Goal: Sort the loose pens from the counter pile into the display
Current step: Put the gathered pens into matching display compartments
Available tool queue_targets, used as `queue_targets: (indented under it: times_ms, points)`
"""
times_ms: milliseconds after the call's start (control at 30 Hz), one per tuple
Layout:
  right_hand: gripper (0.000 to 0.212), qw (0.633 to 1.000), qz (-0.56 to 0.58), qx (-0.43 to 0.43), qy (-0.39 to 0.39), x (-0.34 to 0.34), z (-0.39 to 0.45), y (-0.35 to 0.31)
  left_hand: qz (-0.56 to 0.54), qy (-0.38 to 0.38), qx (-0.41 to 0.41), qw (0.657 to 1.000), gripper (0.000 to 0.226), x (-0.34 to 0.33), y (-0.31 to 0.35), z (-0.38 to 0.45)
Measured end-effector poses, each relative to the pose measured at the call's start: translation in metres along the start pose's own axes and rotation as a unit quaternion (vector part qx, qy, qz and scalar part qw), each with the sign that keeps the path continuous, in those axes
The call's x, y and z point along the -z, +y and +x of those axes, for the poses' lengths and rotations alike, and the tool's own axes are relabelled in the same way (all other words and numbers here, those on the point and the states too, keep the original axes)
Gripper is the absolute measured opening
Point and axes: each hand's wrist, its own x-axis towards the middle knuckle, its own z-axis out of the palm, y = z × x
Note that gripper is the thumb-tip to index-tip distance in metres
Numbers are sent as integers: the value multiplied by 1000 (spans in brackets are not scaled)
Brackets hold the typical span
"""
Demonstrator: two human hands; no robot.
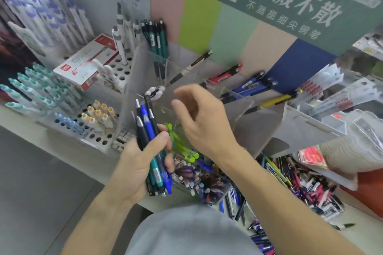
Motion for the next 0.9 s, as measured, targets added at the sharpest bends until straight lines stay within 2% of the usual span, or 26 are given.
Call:
queue_targets:
  times_ms: [67, 100, 167, 267, 367, 467, 533, 667, 767, 900]
  points:
    - [17, 988, 106, -94, -56, 19, -27, -6, 7, -63, 38, 997, 47, -7, -8, -3]
    - [21, 981, 129, -118, -82, 28, -40, -8, 27, -87, 55, 994, 41, -13, -12, -6]
    - [34, 978, 124, -138, -93, 46, -60, -8, 61, -124, 86, 987, 27, -25, -21, -12]
    - [49, 978, 108, -159, -81, 71, -77, -1, 73, -185, 122, 972, 40, -40, -36, -20]
    - [40, 978, 66, -159, -119, 91, -92, 6, 68, -220, 159, 960, 55, -50, -48, -26]
    - [32, 976, 50, -166, -132, 103, -107, 10, 84, -226, 179, 954, 57, -57, -60, -30]
    - [33, 975, 31, -178, -126, 106, -115, 13, 88, -227, 191, 951, 52, -59, -66, -30]
    - [41, 966, 62, -234, -95, 104, -127, 24, 121, -231, 200, 945, 43, -61, -72, -32]
    - [40, 960, 71, -251, -104, 106, -132, 27, 114, -223, 212, 945, 40, -62, -74, -33]
    - [31, 943, 162, -272, -105, 112, -136, 28, 110, -199, 221, 948, 38, -63, -74, -37]
